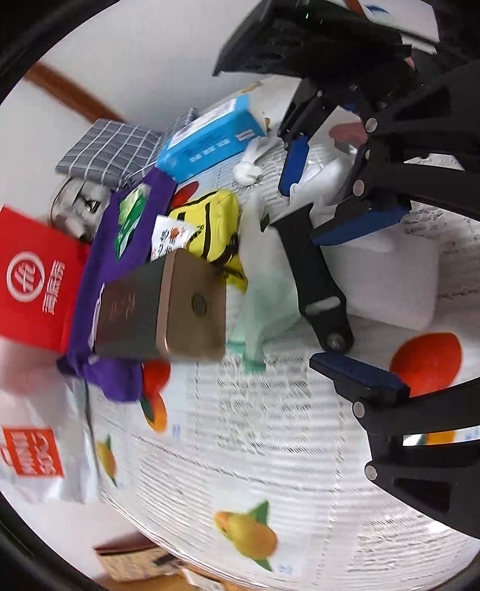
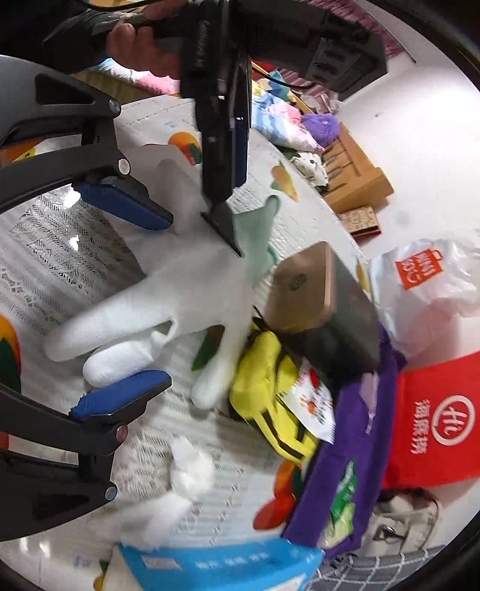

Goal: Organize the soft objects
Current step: 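Grasp the black watch strap with the left gripper while the right gripper grasps the white glove, then lift the strap with the left gripper while the right gripper lifts the glove and mint cloth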

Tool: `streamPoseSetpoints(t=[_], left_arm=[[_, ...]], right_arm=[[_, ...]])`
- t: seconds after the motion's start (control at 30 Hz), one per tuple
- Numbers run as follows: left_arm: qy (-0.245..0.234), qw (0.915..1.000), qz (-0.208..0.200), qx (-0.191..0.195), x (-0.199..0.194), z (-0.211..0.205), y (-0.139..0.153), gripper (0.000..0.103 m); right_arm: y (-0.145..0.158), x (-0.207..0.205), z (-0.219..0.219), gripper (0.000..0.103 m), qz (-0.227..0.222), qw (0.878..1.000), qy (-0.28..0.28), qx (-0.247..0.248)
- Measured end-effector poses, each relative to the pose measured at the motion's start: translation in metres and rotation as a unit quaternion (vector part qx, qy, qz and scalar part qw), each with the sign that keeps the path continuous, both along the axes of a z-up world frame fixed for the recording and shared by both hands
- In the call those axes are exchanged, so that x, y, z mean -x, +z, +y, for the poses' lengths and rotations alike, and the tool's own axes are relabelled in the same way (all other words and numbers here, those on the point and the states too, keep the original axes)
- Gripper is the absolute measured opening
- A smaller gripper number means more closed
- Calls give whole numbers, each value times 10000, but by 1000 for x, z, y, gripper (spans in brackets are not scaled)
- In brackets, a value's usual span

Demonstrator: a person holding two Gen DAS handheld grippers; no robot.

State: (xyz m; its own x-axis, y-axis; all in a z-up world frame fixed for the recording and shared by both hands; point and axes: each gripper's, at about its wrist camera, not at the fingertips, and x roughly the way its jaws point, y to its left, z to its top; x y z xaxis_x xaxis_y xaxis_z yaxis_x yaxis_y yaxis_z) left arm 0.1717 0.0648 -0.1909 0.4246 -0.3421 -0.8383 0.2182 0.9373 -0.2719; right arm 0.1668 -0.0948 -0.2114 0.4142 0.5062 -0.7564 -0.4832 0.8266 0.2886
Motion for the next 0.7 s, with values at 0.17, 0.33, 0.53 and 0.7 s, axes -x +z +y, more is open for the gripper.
streamPoseSetpoints(t=[0.17,0.33,0.53,0.7], left_arm=[[-113,9999,-76,-41,-8,-17,-3,60],[-40,9999,-110,88,-14,-18,-3,36],[84,9991,-44,409,-14,-7,-1,20],[40,9980,-89,625,-9,-3,6,17]], right_arm=[[0,6,-5,78,-66,10000,27,-66],[-2,5,-7,59,-156,9999,-24,-42],[-1,5,-12,11,-84,9999,14,-77],[23,25,-31,9,-326,9991,-69,-274]])
